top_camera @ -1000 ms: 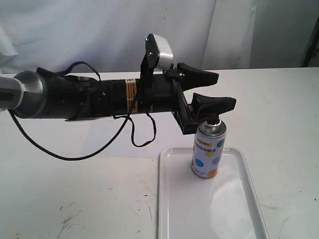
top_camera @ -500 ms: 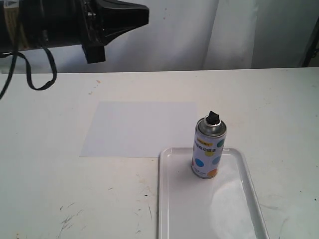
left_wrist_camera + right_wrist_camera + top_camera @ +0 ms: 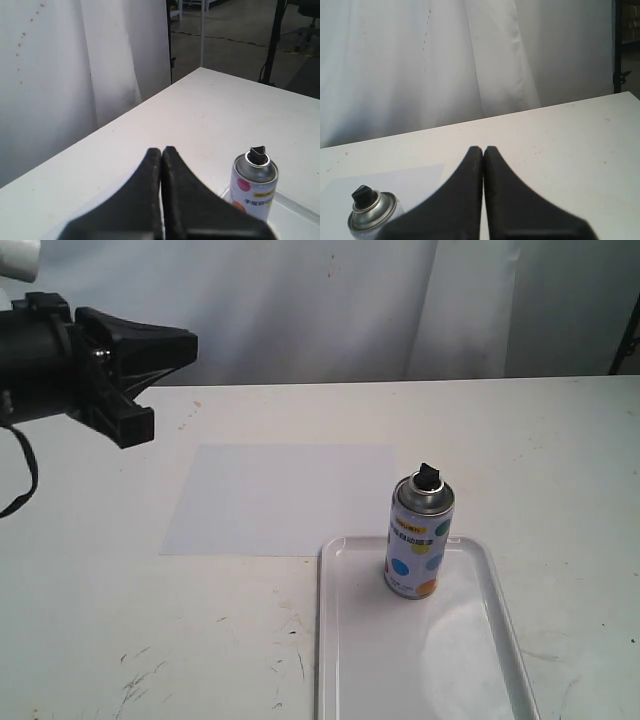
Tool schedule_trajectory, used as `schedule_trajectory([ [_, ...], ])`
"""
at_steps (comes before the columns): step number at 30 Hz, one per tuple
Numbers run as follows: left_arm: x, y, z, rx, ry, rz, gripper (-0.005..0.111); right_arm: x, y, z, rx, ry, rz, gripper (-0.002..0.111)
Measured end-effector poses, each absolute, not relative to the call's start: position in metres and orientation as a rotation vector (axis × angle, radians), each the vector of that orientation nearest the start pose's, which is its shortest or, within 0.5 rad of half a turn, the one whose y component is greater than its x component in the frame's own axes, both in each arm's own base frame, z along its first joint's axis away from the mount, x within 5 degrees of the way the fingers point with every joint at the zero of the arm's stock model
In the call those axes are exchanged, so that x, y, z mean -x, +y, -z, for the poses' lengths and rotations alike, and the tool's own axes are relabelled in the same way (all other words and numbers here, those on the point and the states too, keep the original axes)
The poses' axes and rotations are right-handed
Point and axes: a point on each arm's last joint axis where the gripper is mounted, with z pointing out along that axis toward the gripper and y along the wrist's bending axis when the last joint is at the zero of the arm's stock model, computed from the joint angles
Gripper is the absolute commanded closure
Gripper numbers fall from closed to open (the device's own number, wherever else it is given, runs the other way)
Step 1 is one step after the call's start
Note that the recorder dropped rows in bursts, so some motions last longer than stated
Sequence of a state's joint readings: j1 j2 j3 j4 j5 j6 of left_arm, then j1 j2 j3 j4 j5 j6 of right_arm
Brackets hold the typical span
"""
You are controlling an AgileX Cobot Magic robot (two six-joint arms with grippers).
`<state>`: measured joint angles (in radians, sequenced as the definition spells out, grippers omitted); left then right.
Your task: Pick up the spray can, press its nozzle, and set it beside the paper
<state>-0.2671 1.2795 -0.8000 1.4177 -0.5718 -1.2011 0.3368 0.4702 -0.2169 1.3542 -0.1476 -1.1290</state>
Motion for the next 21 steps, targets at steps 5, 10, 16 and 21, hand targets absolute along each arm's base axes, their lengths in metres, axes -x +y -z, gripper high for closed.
schedule_trajectory([
  [5, -0.23, -0.113, -0.307, -0.766, 1.678, 0.593, 0.107, -0.104, 0.023, -0.254, -0.01, 1.712, -0.294, 0.108],
  [10, -0.222, -0.108, -0.312, -0.744, 1.666, 0.556, 0.107, -0.104, 0.023, -0.254, -0.01, 1.712, -0.294, 0.108],
  [16, -0.22, -0.107, -0.316, -0.736, 1.655, 0.544, 0.107, -0.104, 0.023, -0.254, -0.01, 1.712, -0.294, 0.108],
  [21, -0.22, -0.107, -0.316, -0.735, 1.654, 0.542, 0.107, -0.104, 0.023, -0.254, -0.01, 1.712, -0.294, 0.108],
])
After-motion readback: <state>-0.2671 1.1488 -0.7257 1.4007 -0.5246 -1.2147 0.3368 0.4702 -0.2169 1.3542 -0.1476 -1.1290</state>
